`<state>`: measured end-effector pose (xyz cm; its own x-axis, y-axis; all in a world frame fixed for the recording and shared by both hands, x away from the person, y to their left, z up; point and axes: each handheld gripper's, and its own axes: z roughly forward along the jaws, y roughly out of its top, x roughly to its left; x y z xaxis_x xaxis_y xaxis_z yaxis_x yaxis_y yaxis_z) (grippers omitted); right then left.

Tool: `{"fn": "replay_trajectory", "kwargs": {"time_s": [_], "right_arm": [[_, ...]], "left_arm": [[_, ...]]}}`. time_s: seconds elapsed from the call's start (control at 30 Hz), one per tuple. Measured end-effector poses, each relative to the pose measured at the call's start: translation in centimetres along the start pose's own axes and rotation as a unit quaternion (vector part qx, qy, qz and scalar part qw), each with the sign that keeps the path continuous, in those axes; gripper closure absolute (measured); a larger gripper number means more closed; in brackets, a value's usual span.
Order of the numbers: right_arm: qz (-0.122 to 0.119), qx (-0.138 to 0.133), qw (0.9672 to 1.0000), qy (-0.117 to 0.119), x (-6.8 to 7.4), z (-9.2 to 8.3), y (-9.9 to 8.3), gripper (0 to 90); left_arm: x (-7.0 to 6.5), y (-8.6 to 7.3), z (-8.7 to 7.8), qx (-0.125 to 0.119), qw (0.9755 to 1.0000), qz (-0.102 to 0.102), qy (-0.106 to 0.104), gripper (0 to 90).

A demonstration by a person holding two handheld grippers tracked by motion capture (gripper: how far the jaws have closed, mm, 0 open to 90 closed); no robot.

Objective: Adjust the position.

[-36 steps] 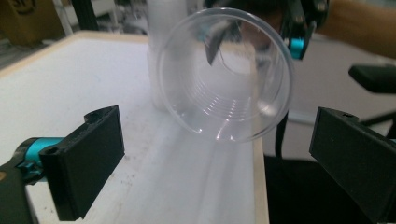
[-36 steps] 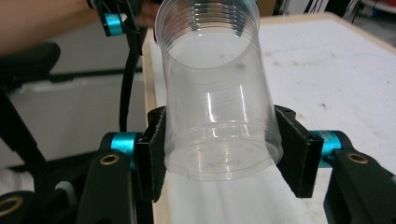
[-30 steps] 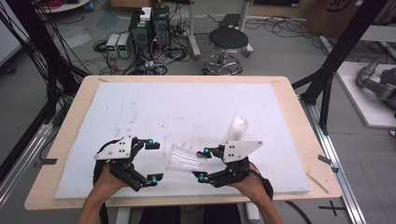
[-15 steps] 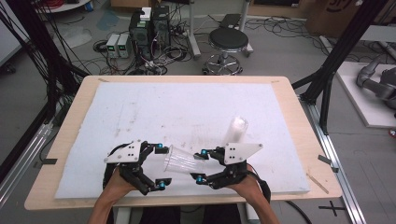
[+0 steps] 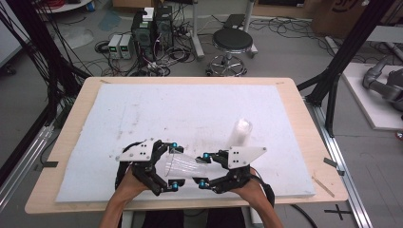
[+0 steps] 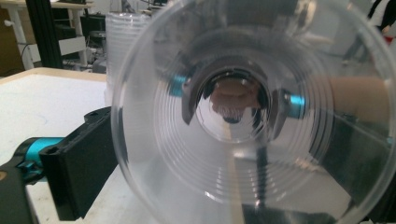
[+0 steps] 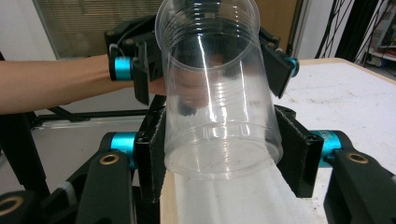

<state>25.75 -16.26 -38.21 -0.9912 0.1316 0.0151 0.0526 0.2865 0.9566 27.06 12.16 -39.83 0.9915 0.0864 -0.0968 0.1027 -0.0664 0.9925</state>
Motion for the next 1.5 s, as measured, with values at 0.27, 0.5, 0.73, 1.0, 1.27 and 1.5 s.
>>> {"fn": "replay_trajectory", "kwargs": {"time_s": [0.27,0.5,0.73,1.0,1.27,1.5], "right_arm": [[-0.002,-0.004,1.0,0.008,0.1,0.1,-0.2,42.4],[-0.004,-0.007,0.9999,0.01,0.0,0.2,-0.3,42.4],[-0.004,-0.007,0.9999,0.008,-0.1,0.2,-0.3,42.5],[-0.004,0.002,0.9999,0.01,0.1,0.4,-0.2,31.5],[-0.003,0.012,0.9999,0.006,0.3,0.8,-0.1,21.7],[-0.005,0.014,0.9998,-0.013,0.7,0.0,-0.1,19.9]], "left_arm": [[0.1,0.2,-0.6,-0.019,0.9996,0.008,-0.021,20.5],[0.2,0.2,-0.6,-0.026,0.9994,0.007,-0.024,24.8],[0.2,0.3,-0.7,-0.025,0.9994,0.008,-0.023,26.6],[0.2,0.3,-0.8,-0.023,0.9995,0.006,-0.019,27.2],[0.1,0.5,-1.1,-0.015,0.9998,0.008,-0.014,27.2],[0.6,1.5,-1.6,0.028,0.9995,0.015,0.003,27.0]]}}
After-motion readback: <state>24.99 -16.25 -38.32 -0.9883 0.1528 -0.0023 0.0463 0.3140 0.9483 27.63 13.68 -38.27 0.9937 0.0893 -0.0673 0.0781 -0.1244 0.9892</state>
